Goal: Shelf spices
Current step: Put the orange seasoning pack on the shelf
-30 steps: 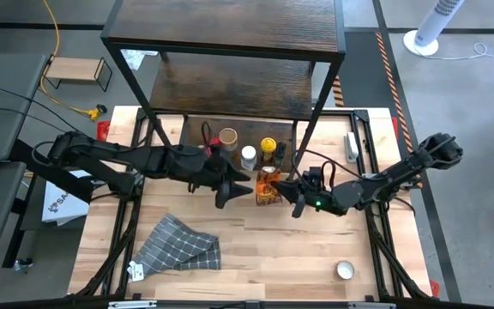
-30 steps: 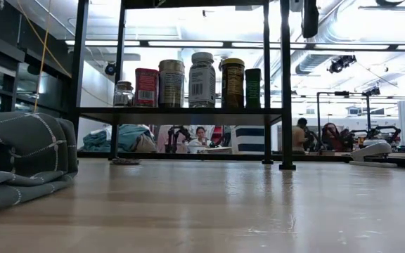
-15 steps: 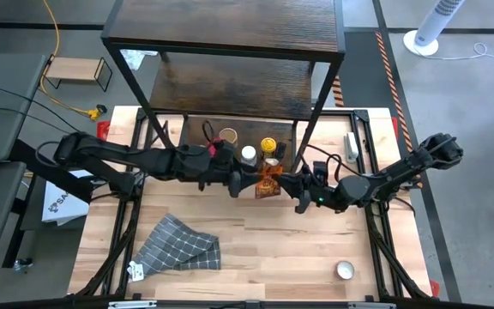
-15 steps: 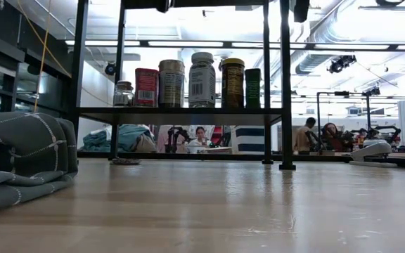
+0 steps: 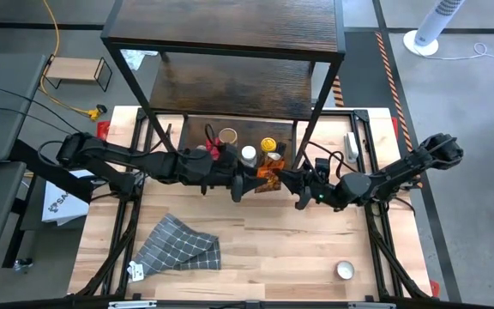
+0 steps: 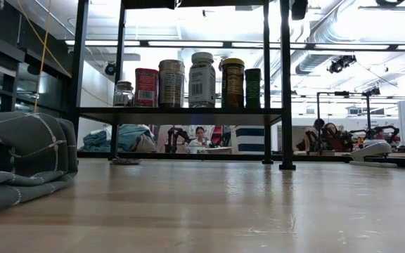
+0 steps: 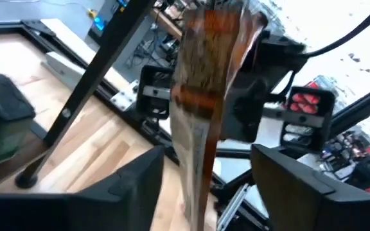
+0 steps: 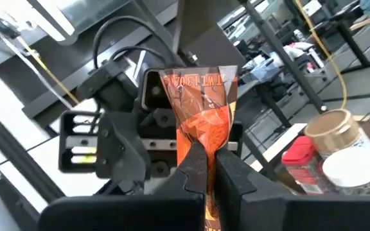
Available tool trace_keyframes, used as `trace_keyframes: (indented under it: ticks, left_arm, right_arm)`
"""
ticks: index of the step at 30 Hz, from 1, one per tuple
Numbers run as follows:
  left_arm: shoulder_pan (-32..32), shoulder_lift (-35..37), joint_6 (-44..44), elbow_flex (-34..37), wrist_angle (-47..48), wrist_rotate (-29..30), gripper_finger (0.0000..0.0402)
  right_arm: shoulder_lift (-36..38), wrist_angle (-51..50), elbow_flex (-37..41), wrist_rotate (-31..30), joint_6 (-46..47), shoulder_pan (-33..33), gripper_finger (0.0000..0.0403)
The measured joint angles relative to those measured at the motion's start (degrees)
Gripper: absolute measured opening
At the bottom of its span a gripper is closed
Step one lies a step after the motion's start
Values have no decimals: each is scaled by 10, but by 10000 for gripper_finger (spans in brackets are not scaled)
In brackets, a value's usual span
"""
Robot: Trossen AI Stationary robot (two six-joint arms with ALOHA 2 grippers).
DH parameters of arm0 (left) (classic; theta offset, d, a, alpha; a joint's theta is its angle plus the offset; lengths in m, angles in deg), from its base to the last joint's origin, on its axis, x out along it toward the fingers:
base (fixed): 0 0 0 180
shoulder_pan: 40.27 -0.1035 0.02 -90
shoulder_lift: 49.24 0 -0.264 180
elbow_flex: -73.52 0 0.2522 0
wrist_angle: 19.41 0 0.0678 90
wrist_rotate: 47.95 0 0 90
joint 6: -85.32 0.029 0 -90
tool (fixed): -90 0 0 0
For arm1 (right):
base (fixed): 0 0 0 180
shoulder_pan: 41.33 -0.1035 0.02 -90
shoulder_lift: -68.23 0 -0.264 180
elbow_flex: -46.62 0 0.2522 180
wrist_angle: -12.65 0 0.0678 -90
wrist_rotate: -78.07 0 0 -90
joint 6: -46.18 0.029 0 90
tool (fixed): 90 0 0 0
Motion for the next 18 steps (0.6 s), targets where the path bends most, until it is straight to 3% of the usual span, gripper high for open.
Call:
trace_keyframes:
  ticks: [3,8,14,18]
  left_arm:
    - [0,0,-3,0,25,1,176]
    - [0,-1,3,0,36,13,26]
    - [-6,-1,20,0,19,25,4]
    - [-5,8,7,0,63,17,2]
  right_arm:
    - [0,8,0,0,-5,1,0]
    - [0,19,0,-2,-15,1,0]
    - [1,29,0,1,-15,2,7]
    - [7,22,0,11,-57,-5,51]
